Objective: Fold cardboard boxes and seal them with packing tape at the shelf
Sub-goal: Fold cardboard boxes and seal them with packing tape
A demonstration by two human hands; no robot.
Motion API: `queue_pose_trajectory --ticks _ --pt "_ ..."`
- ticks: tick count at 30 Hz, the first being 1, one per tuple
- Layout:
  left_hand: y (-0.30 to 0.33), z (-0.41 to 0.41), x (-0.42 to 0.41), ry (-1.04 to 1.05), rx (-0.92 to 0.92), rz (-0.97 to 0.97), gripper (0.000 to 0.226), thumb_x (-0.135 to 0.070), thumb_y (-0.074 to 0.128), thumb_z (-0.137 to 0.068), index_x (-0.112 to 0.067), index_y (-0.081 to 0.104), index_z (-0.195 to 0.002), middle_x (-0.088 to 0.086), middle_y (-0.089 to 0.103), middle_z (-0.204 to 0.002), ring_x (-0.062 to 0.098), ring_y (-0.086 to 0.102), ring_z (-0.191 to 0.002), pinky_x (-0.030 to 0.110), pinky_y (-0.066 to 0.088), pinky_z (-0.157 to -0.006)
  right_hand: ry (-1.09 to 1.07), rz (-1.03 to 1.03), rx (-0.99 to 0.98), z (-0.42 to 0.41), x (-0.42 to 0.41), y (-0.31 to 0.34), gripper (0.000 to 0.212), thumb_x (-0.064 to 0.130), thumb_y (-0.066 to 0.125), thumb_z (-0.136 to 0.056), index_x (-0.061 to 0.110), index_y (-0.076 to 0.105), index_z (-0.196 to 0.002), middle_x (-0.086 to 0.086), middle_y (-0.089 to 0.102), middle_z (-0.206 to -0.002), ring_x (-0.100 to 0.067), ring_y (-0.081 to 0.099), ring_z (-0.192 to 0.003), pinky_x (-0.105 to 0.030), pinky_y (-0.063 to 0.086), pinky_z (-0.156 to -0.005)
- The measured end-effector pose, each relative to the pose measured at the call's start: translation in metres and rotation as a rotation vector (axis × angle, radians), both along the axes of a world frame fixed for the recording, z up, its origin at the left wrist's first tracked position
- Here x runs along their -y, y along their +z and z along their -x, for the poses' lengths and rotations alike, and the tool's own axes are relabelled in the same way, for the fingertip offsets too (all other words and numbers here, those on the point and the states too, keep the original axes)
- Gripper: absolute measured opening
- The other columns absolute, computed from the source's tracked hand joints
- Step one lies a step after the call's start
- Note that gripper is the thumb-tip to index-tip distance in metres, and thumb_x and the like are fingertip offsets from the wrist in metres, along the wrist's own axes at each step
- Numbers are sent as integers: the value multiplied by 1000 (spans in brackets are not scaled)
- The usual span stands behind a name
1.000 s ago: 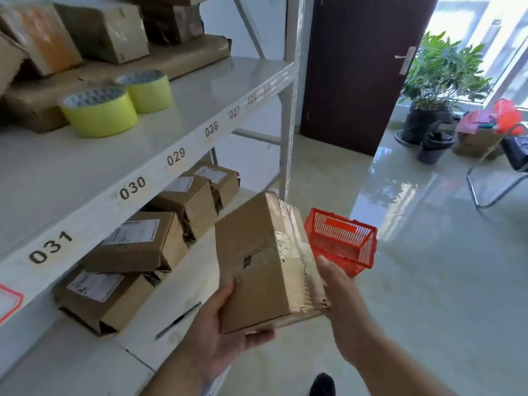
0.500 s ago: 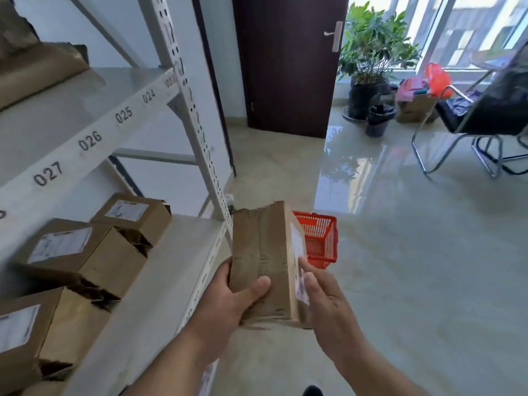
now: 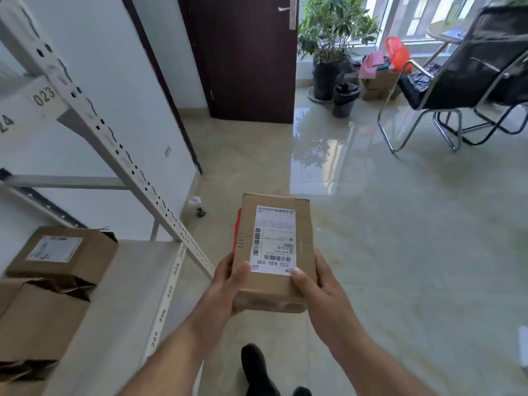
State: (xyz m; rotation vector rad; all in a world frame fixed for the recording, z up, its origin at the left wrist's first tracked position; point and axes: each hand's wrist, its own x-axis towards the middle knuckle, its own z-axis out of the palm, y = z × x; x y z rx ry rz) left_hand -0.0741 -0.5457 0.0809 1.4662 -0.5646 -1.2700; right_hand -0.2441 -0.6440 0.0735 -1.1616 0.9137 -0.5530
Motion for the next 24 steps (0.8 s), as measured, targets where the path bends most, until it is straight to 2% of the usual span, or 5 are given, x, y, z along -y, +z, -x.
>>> queue_pose_trajectory --ticks 9,14,18,21,24 --pt "-30 -52 66 92 -181 54 62 -42 67 -87 -34 50 -146 2 65 -141 26 60 -132 55 46 -110 4 -288 -17 -41 55 -11 78 63 72 -62 33 61 -133 8 73 -123 -15 69 -114 -52 50 -108" --pt "-28 -118 102 159 257 -60 82 -59 76 -80 -43 34 -149 -20 44 -152 -6 46 -133 35 39 -111 200 81 -309 -57 162 19 46 46 72 -68 39 77 -113 6 78 -110 -13 72 -105 -36 53 -98" --pt "2 -161 154 -465 638 -120 90 -54 88 -73 -56 32 -144 -37 35 -143 -20 42 -121 13 44 -97 674 246 -723 -92 230 46 87 60 75 -48 37 67 -132 18 64 -127 -6 60 -120 -36 45 -113" --pt "-1 -173 199 -844 454 -260 103 -46 93 -70 -49 31 -152 -18 60 -140 4 65 -118 34 56 -100 840 288 -743 -133 257 58 80 60 74 -48 39 70 -126 16 67 -122 -8 63 -114 -34 51 -106" --pt "-23 -177 219 -880 219 -305 101 -40 93 -73 -46 30 -151 -4 72 -127 21 74 -109 47 59 -95 857 220 -625 -151 281 45 53 45 77 -61 34 76 -114 8 76 -108 -11 73 -101 -36 58 -99"
